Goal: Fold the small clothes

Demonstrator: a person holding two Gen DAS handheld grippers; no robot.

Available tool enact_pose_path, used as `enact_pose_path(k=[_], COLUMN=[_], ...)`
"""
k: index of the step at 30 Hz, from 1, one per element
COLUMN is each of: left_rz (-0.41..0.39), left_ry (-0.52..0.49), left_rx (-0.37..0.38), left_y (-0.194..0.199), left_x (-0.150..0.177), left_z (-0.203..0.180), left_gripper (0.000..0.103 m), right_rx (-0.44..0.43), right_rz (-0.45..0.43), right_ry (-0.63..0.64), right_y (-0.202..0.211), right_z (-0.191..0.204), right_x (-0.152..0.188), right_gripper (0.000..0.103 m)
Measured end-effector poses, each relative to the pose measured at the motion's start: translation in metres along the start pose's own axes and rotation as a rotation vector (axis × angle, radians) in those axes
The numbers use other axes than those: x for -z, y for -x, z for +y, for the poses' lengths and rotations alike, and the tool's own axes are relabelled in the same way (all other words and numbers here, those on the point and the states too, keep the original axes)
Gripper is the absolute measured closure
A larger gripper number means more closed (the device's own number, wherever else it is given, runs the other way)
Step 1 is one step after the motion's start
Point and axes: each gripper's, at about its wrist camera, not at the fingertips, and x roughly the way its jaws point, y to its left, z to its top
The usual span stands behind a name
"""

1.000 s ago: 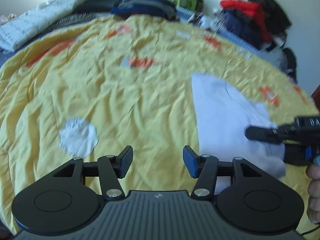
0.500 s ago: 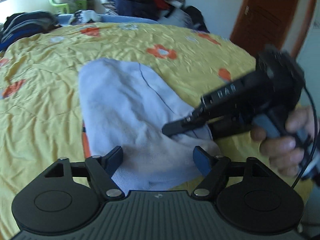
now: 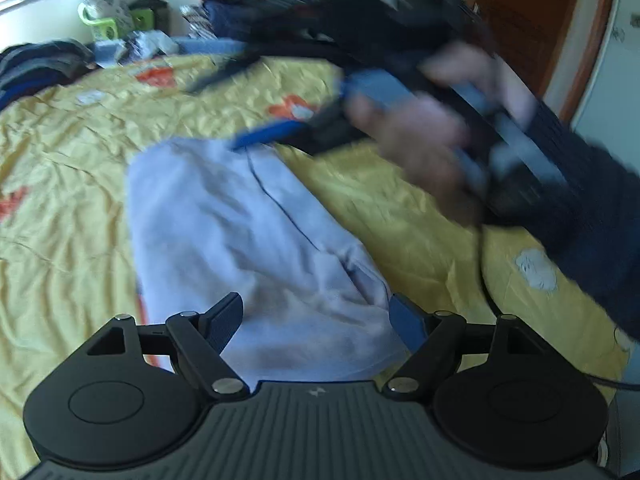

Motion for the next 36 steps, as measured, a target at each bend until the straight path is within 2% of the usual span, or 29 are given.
enact_pose_path(k=[2, 4, 5, 6, 7, 9, 11, 12, 13, 14, 15, 17, 19, 21, 23, 24, 25, 26, 27, 28, 29, 30, 32, 34, 35, 36], left_rz=[0.032, 0.020, 0.022, 0.024, 0.025, 0.019, 0.022, 0.015, 0.006, -0.003, -0.011, -0.023, -0.022, 0.000, 0.019, 0.024, 0.025, 0.023, 0.023, 0.019, 0.015, 0.009, -0.005, -0.043, -0.061, -0.079], left_ry=[-0.027, -0.083, -0.099, -0.112, -0.119, -0.102, -0.094, -0.084, -0.076, -0.074, -0.080, -0.106, -0.117, -0.096, -0.085, -0.082, -0.071, -0.048, -0.026, -0.008, 0.004, 0.008, 0.010, 0.043, 0.053, 0.059], left_rx=[-0.013, -0.020, -0.034, -0.045, -0.044, -0.023, -0.022, -0.025, -0.025, -0.020, -0.019, -0.035, -0.061, -0.060, -0.051, -0.041, -0.037, -0.031, -0.017, -0.008, 0.002, 0.009, 0.012, 0.015, 0.019, 0.025], left_y=[-0.017, -0.021, -0.023, -0.024, -0.025, -0.026, -0.023, -0.018, -0.013, -0.009, -0.004, 0.003, 0.005, 0.002, -0.005, -0.007, -0.010, -0.011, -0.011, -0.011, -0.011, -0.008, -0.002, 0.015, 0.023, 0.030], left_x=[0.005, 0.010, 0.011, 0.012, 0.013, 0.012, 0.008, 0.007, 0.007, 0.007, 0.008, 0.012, 0.015, 0.018, 0.020, 0.024, 0.024, 0.025, 0.025, 0.024, 0.025, 0.028, 0.031, 0.031, 0.033, 0.035], left_z=[-0.002, -0.010, -0.014, -0.016, -0.017, -0.014, -0.012, -0.012, -0.012, -0.014, -0.016, -0.020, -0.019, -0.014, -0.010, -0.010, -0.008, -0.007, -0.005, -0.004, -0.002, -0.003, -0.001, 0.003, 0.004, 0.006], left_gripper=[0.021, 0.013, 0.013, 0.012, 0.010, 0.008, 0.008, 0.008, 0.008, 0.008, 0.008, 0.007, 0.007, 0.007, 0.007, 0.007, 0.007, 0.008, 0.007, 0.007, 0.007, 0.007, 0.007, 0.007, 0.007, 0.007], right_rx=[0.064, 0.165, 0.197, 0.186, 0.172, 0.186, 0.228, 0.243, 0.257, 0.249, 0.231, 0.141, 0.059, 0.025, 0.046, 0.085, 0.160, 0.234, 0.225, 0.205, 0.213, 0.226, 0.230, 0.218, 0.185, 0.144], right_rz=[0.038, 0.071, 0.080, 0.078, 0.077, 0.077, 0.062, 0.046, 0.021, -0.002, -0.018, 0.012, 0.118, 0.212, 0.272, 0.294, 0.297, 0.297, 0.295, 0.289, 0.286, 0.287, 0.259, 0.216, 0.204, 0.190], right_ry=[0.009, 0.001, 0.009, -0.004, -0.040, -0.072, -0.044, -0.037, -0.014, 0.030, 0.088, 0.164, 0.186, 0.200, 0.189, 0.169, 0.157, 0.142, 0.126, 0.090, 0.055, 0.044, 0.056, 0.080, 0.100, 0.126], right_y=[-0.030, -0.053, -0.059, -0.058, -0.054, -0.047, -0.042, -0.037, -0.031, -0.027, -0.026, -0.033, -0.052, -0.080, -0.111, -0.126, -0.139, -0.149, -0.154, -0.154, -0.153, -0.152, -0.145, -0.126, -0.111, -0.095], right_z=[0.001, -0.007, -0.013, -0.022, -0.031, -0.043, -0.042, -0.038, -0.029, -0.016, 0.000, 0.027, 0.046, 0.061, 0.064, 0.060, 0.054, 0.045, 0.036, 0.026, 0.021, 0.018, 0.018, 0.026, 0.032, 0.038], right_x=[-0.015, -0.026, -0.029, -0.031, -0.031, -0.030, -0.025, -0.022, -0.018, -0.013, -0.010, -0.004, 0.001, 0.003, 0.000, -0.004, -0.007, -0.011, -0.014, -0.017, -0.020, -0.021, -0.018, -0.008, -0.002, 0.006], right_gripper=[0.046, 0.043, 0.052, 0.063, 0.067, 0.089, 0.097, 0.096, 0.089, 0.076, 0.057, 0.045, 0.044, 0.044, 0.042, 0.038, 0.040, 0.048, 0.062, 0.066, 0.075, 0.080, 0.080, 0.066, 0.050, 0.039])
